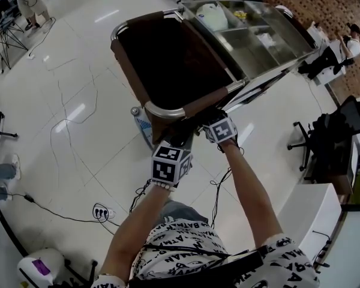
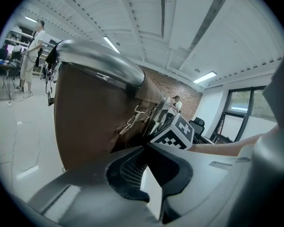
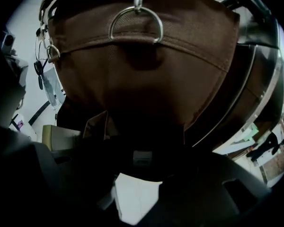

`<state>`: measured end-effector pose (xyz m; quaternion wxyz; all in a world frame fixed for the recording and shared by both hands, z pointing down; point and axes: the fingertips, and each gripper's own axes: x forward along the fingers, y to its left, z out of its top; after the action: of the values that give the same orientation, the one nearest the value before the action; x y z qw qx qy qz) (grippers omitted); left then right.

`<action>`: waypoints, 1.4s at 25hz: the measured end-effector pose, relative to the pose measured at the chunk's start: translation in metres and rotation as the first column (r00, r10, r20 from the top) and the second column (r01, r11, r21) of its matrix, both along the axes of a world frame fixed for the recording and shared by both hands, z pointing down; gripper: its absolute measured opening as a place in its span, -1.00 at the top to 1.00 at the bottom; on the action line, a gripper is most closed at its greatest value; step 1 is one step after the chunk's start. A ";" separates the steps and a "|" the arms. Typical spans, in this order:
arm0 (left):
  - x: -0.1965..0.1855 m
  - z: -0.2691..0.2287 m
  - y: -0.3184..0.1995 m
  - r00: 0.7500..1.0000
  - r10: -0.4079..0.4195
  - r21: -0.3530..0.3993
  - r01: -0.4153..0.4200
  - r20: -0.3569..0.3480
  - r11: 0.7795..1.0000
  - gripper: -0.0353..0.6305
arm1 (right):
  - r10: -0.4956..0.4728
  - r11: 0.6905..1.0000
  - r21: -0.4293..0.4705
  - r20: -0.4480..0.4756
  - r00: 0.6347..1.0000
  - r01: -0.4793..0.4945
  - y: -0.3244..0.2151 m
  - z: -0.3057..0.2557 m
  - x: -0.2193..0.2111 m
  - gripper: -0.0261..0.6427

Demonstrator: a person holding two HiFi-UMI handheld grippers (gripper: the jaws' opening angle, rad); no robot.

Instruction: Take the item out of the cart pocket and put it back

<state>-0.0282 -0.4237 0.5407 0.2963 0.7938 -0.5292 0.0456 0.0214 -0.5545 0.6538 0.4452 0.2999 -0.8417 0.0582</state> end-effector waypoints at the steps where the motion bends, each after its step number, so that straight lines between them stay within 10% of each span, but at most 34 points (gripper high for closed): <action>1: 0.001 0.001 0.000 1.000 0.002 -0.004 -0.002 -0.001 1.000 0.89 | 0.000 1.000 -0.001 -0.008 1.000 0.000 -0.001 0.002 0.001 0.34; 16: -0.005 0.012 0.002 1.000 -0.002 -0.029 0.002 0.001 1.000 0.89 | -0.138 0.988 -0.092 -0.159 0.978 0.125 -0.011 0.027 -0.023 0.38; 35: -0.007 -0.005 0.009 0.999 0.029 0.001 -0.029 0.030 1.000 0.89 | -0.043 0.999 -0.023 -0.117 0.992 0.040 0.005 -0.018 0.001 0.48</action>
<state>-0.0357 -0.4148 0.5355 0.2869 0.8009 -0.5221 0.0615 0.0224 -0.5493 0.6356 0.4983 0.2806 -0.8194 0.0399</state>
